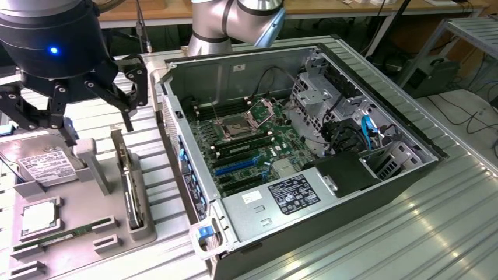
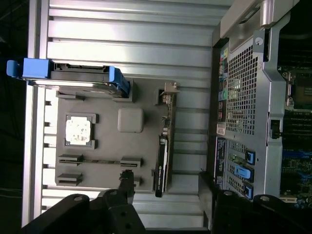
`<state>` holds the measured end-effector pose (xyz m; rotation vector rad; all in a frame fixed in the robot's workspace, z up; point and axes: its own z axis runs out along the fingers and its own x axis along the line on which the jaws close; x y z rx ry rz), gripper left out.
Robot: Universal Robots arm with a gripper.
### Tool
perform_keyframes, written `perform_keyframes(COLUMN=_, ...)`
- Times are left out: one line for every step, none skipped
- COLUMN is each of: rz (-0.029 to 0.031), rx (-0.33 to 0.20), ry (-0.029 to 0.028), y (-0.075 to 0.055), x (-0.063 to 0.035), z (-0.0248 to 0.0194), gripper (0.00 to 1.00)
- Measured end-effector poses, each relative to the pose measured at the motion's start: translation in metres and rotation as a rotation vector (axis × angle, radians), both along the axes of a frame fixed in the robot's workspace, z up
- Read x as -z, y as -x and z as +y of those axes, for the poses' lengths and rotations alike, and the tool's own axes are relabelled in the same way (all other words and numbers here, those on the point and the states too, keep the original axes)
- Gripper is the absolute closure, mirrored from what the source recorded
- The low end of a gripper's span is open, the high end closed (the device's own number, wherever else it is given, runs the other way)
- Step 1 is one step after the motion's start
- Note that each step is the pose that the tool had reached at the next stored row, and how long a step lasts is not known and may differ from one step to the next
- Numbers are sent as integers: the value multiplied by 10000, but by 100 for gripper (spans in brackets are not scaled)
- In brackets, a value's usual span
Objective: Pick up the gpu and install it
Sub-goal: 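Pick up the gpu and move the gpu toward the slot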
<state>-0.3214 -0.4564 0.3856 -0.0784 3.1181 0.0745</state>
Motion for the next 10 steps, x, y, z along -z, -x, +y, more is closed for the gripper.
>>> perform_keyframes(rz=0, rx=0, ry=0, y=0, x=0, z=0, gripper=34)
perform_keyframes(rz=0, rx=0, ry=0, y=0, x=1, z=0, gripper=28)
perform_keyframes(rz=2, rx=0, ry=1, y=0, x=2, z=0, gripper=22)
perform_keyframes(rz=25, rx=-1, ry=4, y=0, x=8, z=1, gripper=22)
perform_keyframes(rz=52, rx=-24, ry=15, y=1, x=11, z=1, gripper=22)
perform_keyframes(rz=93, rx=-102, ry=35, y=1, x=17, z=3, gripper=22)
perform_keyframes(rz=118, rx=-169, ry=42, y=1, x=24, z=3, gripper=22)
perform_keyframes(rz=135, rx=-206, ry=43, y=0, x=30, z=3, gripper=22)
perform_keyframes(rz=144, rx=-213, ry=45, y=0, x=38, z=3, gripper=22)
perform_keyframes(rz=147, rx=-217, ry=45, y=0, x=53, z=3, gripper=22)
